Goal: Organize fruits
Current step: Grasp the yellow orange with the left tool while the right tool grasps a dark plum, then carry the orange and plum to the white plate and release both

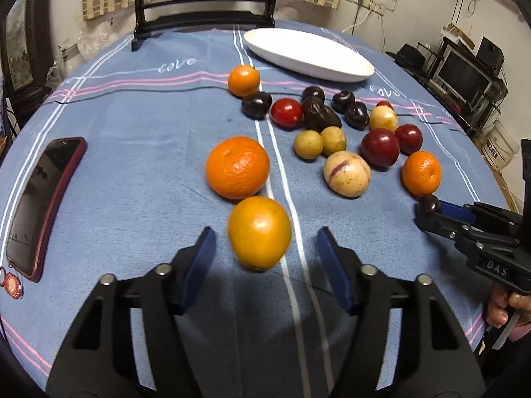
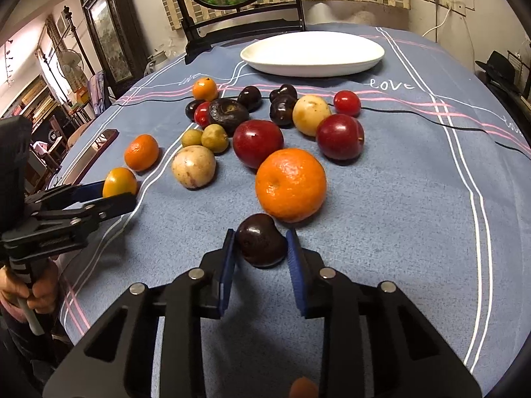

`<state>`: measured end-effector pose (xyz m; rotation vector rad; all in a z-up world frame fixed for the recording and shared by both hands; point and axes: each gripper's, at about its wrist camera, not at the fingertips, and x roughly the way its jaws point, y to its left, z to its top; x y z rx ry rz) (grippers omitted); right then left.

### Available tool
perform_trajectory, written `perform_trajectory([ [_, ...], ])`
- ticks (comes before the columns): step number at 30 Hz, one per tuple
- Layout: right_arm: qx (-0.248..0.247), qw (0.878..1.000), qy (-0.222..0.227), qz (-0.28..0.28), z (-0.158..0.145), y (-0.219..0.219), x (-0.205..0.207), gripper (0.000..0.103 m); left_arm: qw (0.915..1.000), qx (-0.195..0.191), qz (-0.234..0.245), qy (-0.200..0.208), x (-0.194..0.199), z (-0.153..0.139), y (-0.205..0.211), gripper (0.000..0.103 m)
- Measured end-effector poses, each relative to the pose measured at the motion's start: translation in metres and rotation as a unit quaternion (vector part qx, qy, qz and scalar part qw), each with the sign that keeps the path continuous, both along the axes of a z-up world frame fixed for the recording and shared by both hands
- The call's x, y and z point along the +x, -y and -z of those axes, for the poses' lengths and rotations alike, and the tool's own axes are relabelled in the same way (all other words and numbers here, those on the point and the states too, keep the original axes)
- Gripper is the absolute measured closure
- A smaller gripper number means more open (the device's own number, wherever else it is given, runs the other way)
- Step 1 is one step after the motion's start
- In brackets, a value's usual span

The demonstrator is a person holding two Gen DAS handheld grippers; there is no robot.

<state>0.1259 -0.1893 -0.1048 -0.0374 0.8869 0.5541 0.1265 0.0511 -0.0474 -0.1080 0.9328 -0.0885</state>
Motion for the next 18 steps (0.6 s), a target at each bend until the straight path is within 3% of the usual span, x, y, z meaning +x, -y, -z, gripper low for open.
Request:
perform_trajectory([
  [8, -0.002, 1.0, 0.004, -0.014, -0.004, 0.002, -0.005, 0.073, 1.0, 0.006, -0.003, 0.0, 0.006, 0.001, -0.001, 0.053],
  [11, -0.001, 1.0, 0.006, -0.02, -0.008, 0.002, -0.007, 0.073, 0.9998, 0.018, -0.005, -0.001, 0.006, 0.001, 0.001, 0.066],
  [15, 0.017, 0.999, 0.011, -0.039, -0.025, 0.007, -0.006, 0.073, 1.0, 0.005, 0.004, -0.007, 0.001, -0.002, -0.003, 0.066],
  [18, 0.051, 0.997, 0.026, -0.048, -0.05, 0.015, 0.006, 0.072, 0.9999, -0.006, 0.014, 0.005, 0.001, -0.022, -0.007, 0.066],
])
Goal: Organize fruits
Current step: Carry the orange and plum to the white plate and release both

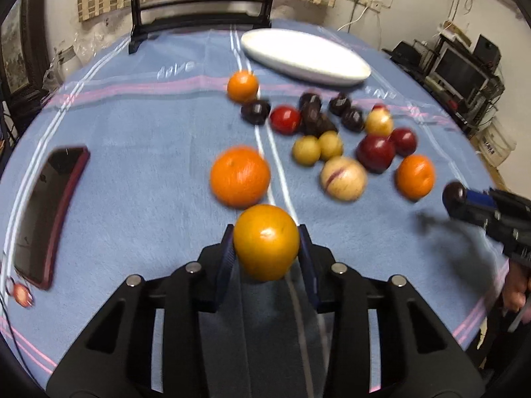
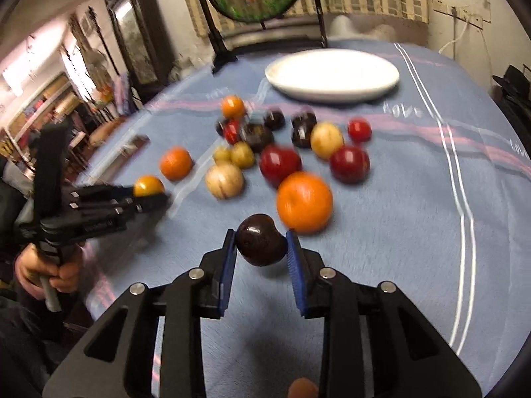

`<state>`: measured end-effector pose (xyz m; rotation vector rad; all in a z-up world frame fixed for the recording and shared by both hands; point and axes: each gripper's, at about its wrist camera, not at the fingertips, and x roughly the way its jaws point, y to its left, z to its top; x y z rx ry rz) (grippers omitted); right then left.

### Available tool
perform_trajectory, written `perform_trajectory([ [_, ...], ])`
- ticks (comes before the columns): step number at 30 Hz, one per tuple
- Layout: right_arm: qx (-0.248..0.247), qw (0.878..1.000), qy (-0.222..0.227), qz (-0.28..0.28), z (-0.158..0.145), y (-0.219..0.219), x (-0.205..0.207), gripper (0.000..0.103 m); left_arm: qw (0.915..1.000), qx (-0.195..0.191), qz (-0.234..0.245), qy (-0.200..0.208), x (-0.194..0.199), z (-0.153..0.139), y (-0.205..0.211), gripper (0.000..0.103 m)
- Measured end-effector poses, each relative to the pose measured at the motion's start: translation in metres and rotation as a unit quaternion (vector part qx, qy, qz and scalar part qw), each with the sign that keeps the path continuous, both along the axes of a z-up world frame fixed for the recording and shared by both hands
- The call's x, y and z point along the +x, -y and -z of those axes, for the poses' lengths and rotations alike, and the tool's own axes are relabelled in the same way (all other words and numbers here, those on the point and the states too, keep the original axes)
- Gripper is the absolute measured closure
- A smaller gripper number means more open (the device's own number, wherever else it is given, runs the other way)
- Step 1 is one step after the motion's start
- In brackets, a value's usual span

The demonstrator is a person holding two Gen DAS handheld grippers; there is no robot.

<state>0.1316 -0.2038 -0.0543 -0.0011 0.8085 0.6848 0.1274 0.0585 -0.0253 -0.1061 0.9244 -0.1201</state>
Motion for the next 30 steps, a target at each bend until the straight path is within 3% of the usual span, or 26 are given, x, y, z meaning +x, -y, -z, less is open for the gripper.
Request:
perform_trajectory([
  [5, 0.028, 0.998, 0.049, 0.032, -0.038, 0.004, 0.061, 0.072, 0.9986, -0.015, 0.035, 0.037, 0.047, -0.049, 0.007, 0.066],
  [9, 0.015, 0.997, 0.036, 0.063, -0.033, -0.008, 0.15, 0.073, 0.998, 0.002, 0.051, 0.039, 0.124, -0.064, 0.027, 0.066],
  [14, -0.012, 0.997, -0.001, 0.071, -0.007, -0.025, 0.227, 0.073, 0.9982, -0.007, 0.059, -0.008, 0.227, -0.05, 0.048, 0.066],
  [17, -0.03, 0.997, -0.02, 0.063, 0.009, -0.037, 0.254, 0.073, 0.9976, 0.03, 0.055, -0.029, 0.273, -0.033, 0.063, 0.066],
  [19, -0.04, 0.997, -0.025, 0.054, 0.016, -0.044, 0.265, 0.072, 0.9969, 0.033, 0.054, -0.048, 0.29, -0.022, 0.066, 0.066],
  [20, -0.046, 0.997, -0.024, 0.051, 0.017, -0.047, 0.267, 0.071, 0.9964, 0.03, 0.054, -0.059, 0.296, -0.017, 0.066, 0.066],
  [22, -0.053, 0.997, -0.02, 0.054, 0.014, -0.047, 0.265, 0.053, 0.9955, 0.035, 0.048, -0.074, 0.301, -0.01, 0.062, 0.059],
  [23, -0.053, 0.997, -0.018, 0.058, 0.012, -0.045, 0.262, 0.044, 0.9956, 0.043, 0.039, -0.073, 0.301, -0.013, 0.061, 0.042],
  [24, -0.044, 0.997, -0.012, 0.061, 0.008, -0.04, 0.254, 0.044, 0.9968, 0.053, 0.026, -0.053, 0.295, -0.022, 0.056, 0.025],
  [25, -0.034, 0.998, -0.008, 0.059, 0.002, -0.035, 0.246, 0.044, 0.9978, 0.056, 0.02, -0.03, 0.288, -0.03, 0.052, 0.02],
  [26, -0.028, 0.998, -0.003, 0.056, -0.001, -0.031, 0.237, 0.044, 0.9981, 0.059, 0.017, -0.001, 0.274, -0.042, 0.047, 0.016],
  [30, -0.013, 0.999, 0.029, 0.039, -0.014, -0.012, 0.178, 0.044, 0.9976, 0.057, 0.018, 0.034, 0.215, -0.063, 0.027, 0.006],
])
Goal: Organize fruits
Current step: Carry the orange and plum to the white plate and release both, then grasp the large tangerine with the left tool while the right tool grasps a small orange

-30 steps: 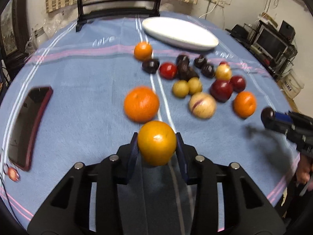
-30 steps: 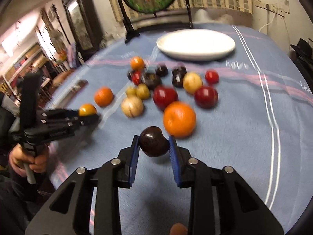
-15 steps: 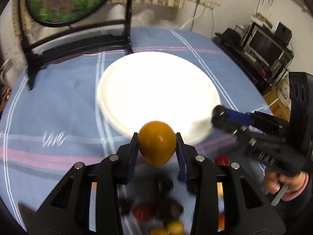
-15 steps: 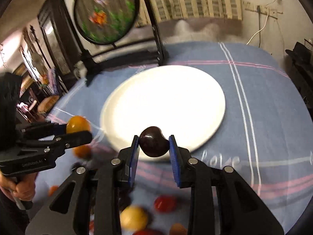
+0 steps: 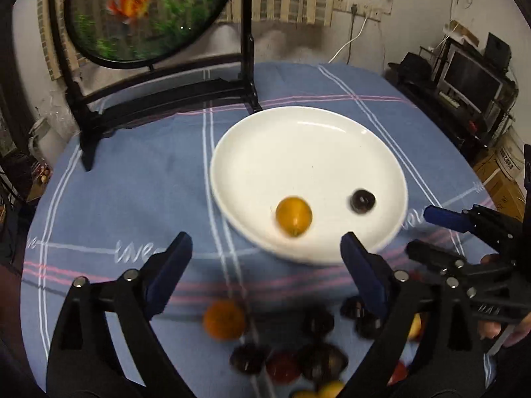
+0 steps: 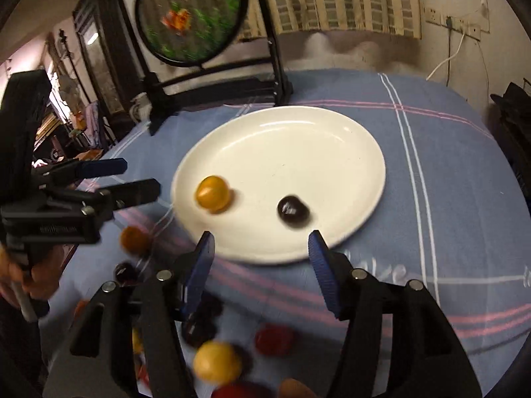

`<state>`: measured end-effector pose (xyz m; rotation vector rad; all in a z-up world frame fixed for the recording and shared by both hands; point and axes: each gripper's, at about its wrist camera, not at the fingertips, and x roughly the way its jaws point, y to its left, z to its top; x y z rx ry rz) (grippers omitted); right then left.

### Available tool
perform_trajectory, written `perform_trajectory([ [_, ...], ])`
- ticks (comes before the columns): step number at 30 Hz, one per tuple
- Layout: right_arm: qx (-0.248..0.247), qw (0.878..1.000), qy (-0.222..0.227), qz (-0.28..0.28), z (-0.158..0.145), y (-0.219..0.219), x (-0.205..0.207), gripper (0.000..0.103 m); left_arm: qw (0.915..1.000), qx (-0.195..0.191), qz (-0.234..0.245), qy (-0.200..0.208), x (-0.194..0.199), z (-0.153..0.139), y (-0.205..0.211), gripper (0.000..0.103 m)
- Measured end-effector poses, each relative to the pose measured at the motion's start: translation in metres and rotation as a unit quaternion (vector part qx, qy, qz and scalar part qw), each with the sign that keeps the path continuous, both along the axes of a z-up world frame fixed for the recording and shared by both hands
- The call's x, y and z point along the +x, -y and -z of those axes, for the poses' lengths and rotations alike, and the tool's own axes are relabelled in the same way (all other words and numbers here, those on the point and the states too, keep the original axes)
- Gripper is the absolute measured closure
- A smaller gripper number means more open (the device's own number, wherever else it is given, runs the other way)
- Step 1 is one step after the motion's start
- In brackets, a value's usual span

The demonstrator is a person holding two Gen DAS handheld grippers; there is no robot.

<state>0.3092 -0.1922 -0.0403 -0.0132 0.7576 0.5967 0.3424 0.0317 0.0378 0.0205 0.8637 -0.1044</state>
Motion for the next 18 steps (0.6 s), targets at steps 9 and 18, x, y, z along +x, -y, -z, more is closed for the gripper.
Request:
perform_trajectory([
  [9, -0.015, 0.999, 0.016, -0.039, 0.019, 0.018, -0.115, 0.044, 0.9994, 0.024, -0.01, 0.021, -0.138, 0.023, -0.022, 0.004],
  [18, -0.039, 0.998, -0.007, -0.038, 0.04, 0.001, -0.135, 0.044, 0.9994, 0.004, -0.019, 0.03, -0.191, 0.057, -0.027, 0.004],
])
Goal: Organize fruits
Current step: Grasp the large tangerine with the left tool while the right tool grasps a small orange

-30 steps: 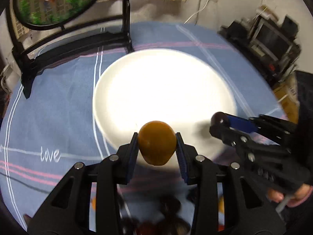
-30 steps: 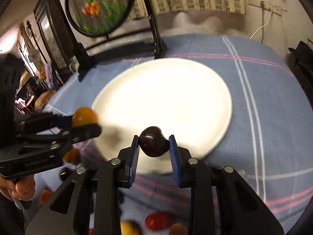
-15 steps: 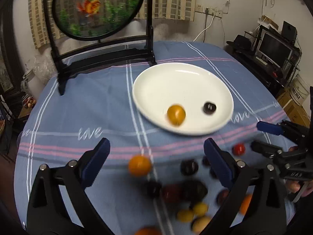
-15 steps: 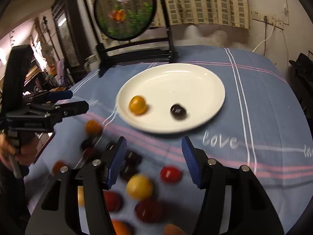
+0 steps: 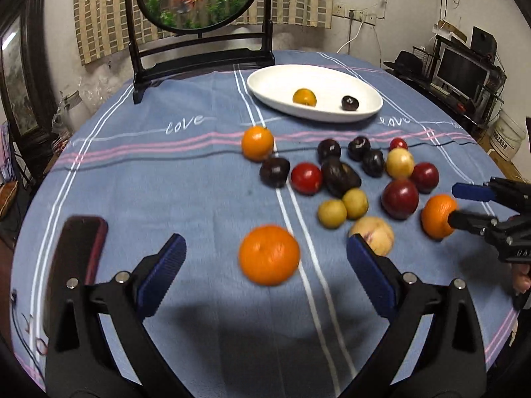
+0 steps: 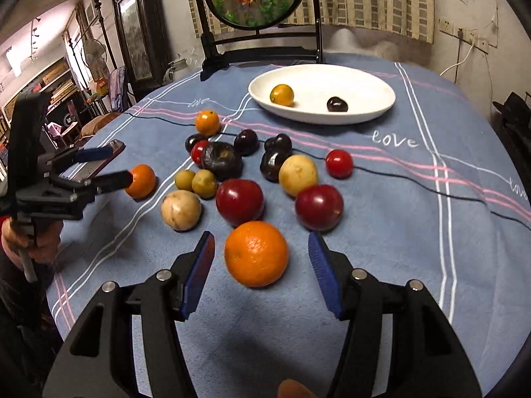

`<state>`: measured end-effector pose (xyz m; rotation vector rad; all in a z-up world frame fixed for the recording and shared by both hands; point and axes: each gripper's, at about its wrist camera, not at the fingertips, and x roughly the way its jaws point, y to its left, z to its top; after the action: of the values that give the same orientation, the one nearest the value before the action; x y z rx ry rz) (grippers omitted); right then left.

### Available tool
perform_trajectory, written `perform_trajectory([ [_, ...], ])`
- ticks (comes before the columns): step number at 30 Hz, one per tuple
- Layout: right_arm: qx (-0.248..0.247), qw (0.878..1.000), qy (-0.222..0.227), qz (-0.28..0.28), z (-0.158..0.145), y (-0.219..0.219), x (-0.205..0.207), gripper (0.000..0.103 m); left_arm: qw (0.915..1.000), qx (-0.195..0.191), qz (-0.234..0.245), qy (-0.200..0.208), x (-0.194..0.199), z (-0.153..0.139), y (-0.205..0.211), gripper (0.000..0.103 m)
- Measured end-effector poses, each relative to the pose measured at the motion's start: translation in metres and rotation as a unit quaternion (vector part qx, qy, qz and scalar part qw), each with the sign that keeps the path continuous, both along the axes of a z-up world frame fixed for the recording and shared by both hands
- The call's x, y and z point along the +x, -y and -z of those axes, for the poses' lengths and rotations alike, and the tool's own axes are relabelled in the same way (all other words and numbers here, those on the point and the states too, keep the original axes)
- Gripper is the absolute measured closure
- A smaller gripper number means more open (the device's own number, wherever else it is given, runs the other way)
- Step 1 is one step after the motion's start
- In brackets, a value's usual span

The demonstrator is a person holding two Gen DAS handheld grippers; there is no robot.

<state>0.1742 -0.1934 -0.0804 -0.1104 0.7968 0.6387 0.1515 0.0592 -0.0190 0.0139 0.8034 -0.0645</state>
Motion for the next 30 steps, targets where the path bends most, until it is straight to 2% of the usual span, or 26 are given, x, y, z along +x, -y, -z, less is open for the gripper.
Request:
perform_trajectory([
  [8, 0.006, 1.0, -0.023, -0.004, 0.012, -0.002, -0.001, 0.044, 0.9992, -0.029, -0.001, -0.026, 0.002, 0.013, -0.007, 0.004],
  [14, 0.018, 0.999, -0.039, -0.005, 0.014, 0.0, 0.003, 0.044, 0.9992, -0.026, 0.004, -0.03, 0.002, 0.015, -0.004, 0.004],
  [21, 0.014, 0.999, -0.051, -0.007, 0.018, -0.002, 0.006, 0.058, 0.9992, -0.017, 0.007, -0.035, 0.004, 0.017, -0.001, 0.004],
  [24, 0.017, 0.998, -0.053, -0.007, 0.019, -0.002, 0.006, 0.06, 0.9991, -0.012, 0.008, -0.04, 0.005, 0.019, 0.001, 0.004],
  [26, 0.037, 0.997, -0.065, -0.005, 0.02, 0.003, 0.009, 0.06, 0.999, -0.013, 0.01, -0.041, 0.005, 0.019, 0.001, 0.004],
  [28, 0.056, 0.995, -0.077, -0.002, 0.021, 0.008, 0.012, 0.06, 0.9987, -0.022, 0.01, -0.045, 0.006, 0.02, -0.002, 0.005],
  [29, 0.062, 0.995, -0.081, 0.0, 0.021, 0.01, 0.013, 0.06, 0.9984, -0.03, 0.011, -0.046, 0.007, 0.02, -0.005, 0.009],
  [30, 0.065, 0.995, -0.08, 0.002, 0.021, 0.011, 0.013, 0.06, 0.9978, -0.044, 0.013, -0.047, 0.008, 0.02, -0.008, 0.018],
])
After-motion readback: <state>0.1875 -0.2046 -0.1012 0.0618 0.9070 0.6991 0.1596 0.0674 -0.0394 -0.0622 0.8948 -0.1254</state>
